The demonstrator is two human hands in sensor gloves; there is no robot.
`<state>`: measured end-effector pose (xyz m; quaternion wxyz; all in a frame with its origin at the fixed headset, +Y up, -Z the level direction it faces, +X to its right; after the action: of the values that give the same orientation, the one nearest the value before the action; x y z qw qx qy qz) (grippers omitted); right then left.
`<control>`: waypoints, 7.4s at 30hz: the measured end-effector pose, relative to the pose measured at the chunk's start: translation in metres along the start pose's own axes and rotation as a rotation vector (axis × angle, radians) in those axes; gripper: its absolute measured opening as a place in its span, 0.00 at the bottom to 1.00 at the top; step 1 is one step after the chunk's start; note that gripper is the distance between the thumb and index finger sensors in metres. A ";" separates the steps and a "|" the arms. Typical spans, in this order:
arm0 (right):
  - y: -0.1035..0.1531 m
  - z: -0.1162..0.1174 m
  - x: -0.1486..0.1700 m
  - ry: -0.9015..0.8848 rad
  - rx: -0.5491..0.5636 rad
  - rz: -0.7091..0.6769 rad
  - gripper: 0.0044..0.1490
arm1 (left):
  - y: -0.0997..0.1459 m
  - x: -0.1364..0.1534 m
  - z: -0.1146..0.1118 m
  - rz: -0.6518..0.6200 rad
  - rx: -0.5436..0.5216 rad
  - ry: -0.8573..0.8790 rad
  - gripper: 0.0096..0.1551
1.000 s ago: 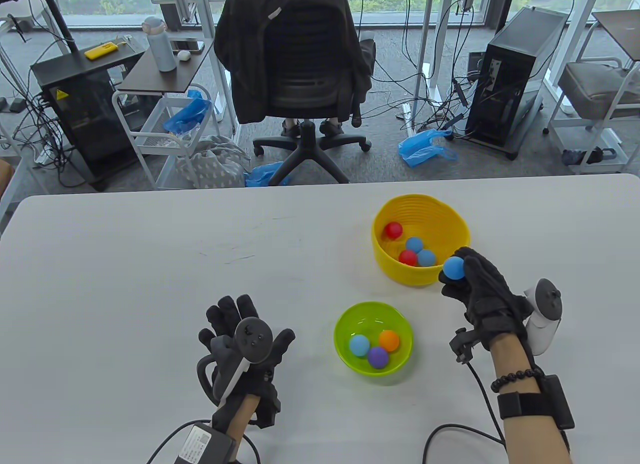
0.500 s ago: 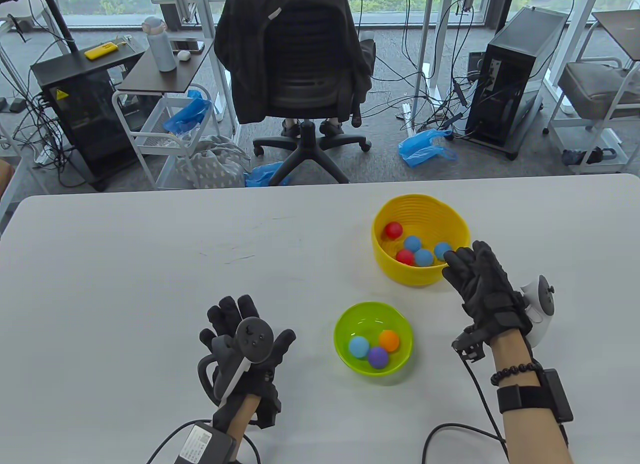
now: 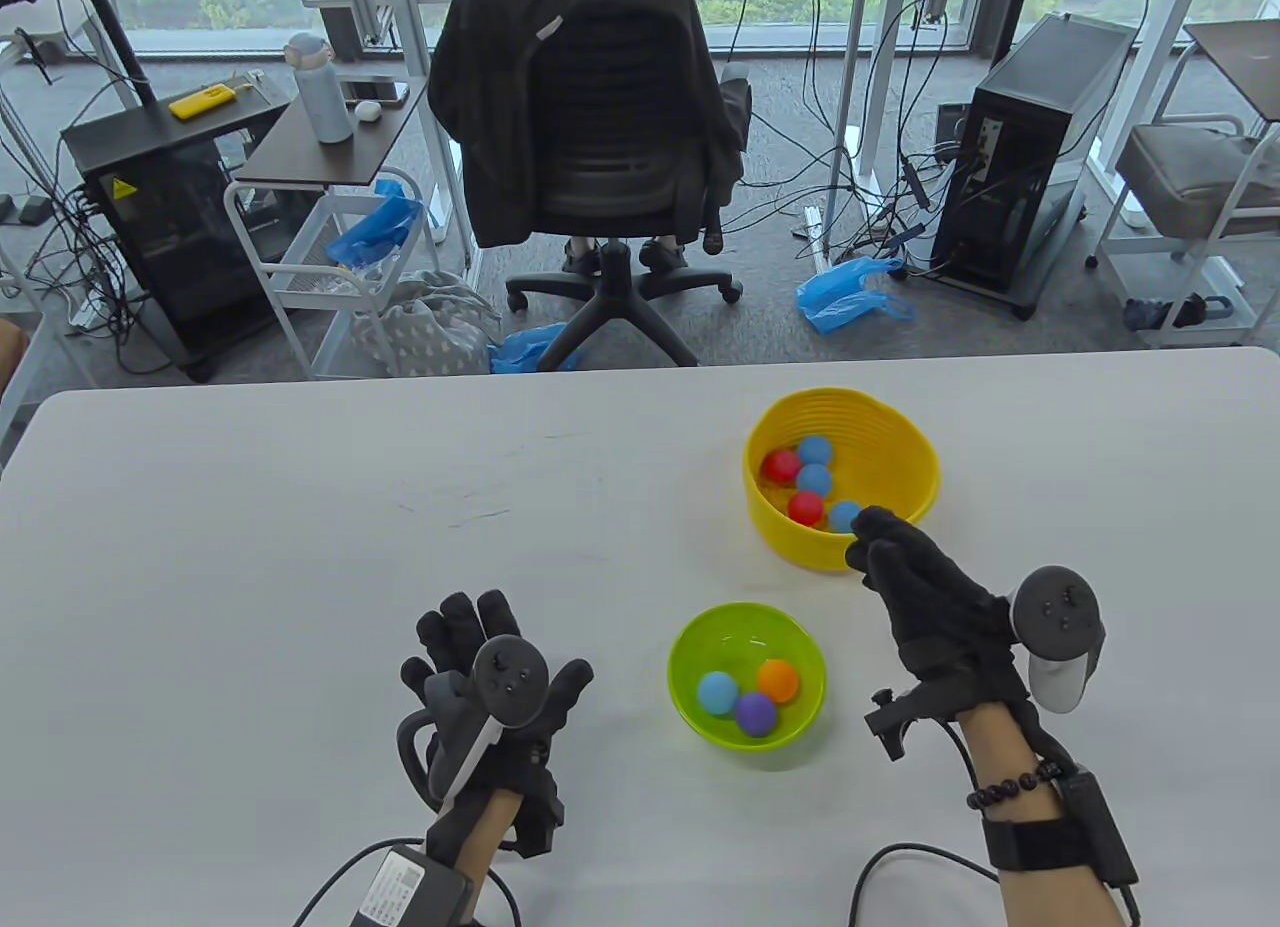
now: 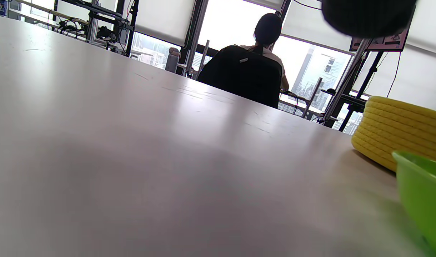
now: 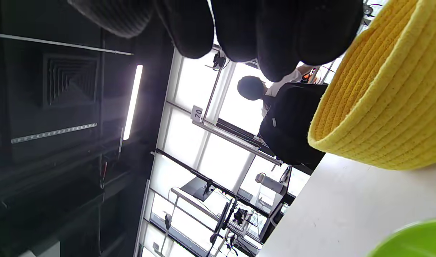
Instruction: Toss ping pong balls into fabric basket
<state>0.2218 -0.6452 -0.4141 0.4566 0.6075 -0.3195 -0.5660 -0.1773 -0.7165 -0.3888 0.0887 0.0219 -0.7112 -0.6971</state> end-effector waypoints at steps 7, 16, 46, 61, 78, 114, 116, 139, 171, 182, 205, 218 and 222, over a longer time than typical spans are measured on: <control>0.009 0.058 -0.022 0.322 -0.262 -0.019 0.34 | 0.000 -0.001 -0.001 -0.007 -0.003 0.005 0.65; 0.024 0.120 -0.006 0.571 -0.498 0.031 0.34 | 0.000 -0.002 -0.001 -0.013 -0.006 0.008 0.65; 0.036 0.165 0.055 0.790 -0.729 0.226 0.35 | 0.001 -0.002 -0.001 -0.017 -0.008 0.021 0.65; 0.031 0.161 0.054 0.796 -0.644 0.185 0.31 | 0.000 -0.002 -0.001 -0.015 -0.005 0.023 0.65; 0.014 0.100 0.010 0.395 -0.462 0.090 0.36 | 0.000 -0.001 -0.001 -0.012 0.002 0.025 0.65; -0.012 -0.030 0.098 -0.815 0.036 0.272 0.59 | 0.001 0.000 0.000 0.000 0.003 0.011 0.65; -0.011 -0.032 0.098 -0.801 0.042 0.267 0.58 | 0.001 0.000 0.000 0.000 0.005 0.009 0.65; -0.002 0.013 0.013 -0.032 -0.071 0.030 0.35 | 0.002 -0.003 0.000 -0.011 -0.003 0.020 0.65; 0.033 0.163 0.042 0.827 -0.715 0.185 0.33 | 0.001 -0.001 0.001 -0.014 -0.011 0.041 0.65; 0.035 0.173 0.062 0.855 -0.763 0.245 0.35 | 0.001 -0.001 0.001 -0.014 -0.007 0.041 0.65; 0.010 0.086 0.045 0.016 -0.440 0.197 0.35 | 0.002 -0.001 0.002 -0.014 -0.008 0.042 0.65; 0.003 0.016 0.068 -0.494 -0.194 0.242 0.32 | 0.002 -0.002 0.001 -0.011 -0.003 0.029 0.65; 0.001 0.005 0.073 -0.552 -0.137 0.275 0.33 | 0.002 -0.002 0.001 -0.008 0.000 0.025 0.65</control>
<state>0.2284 -0.7126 -0.4418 0.4647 0.3501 -0.4717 -0.6626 -0.1753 -0.7147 -0.3869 0.0946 0.0335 -0.7099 -0.6972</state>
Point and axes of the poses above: the tracker on the back of each hand, its own x axis roughly to the little-finger side, its own y axis roughly from the fingertips to the wrist, z = x × y, the point moved 5 cm from there along -y, roughly from the wrist to the fingertips, and after that the axes turned 11 degrees about -y, right-handed, at the moved point
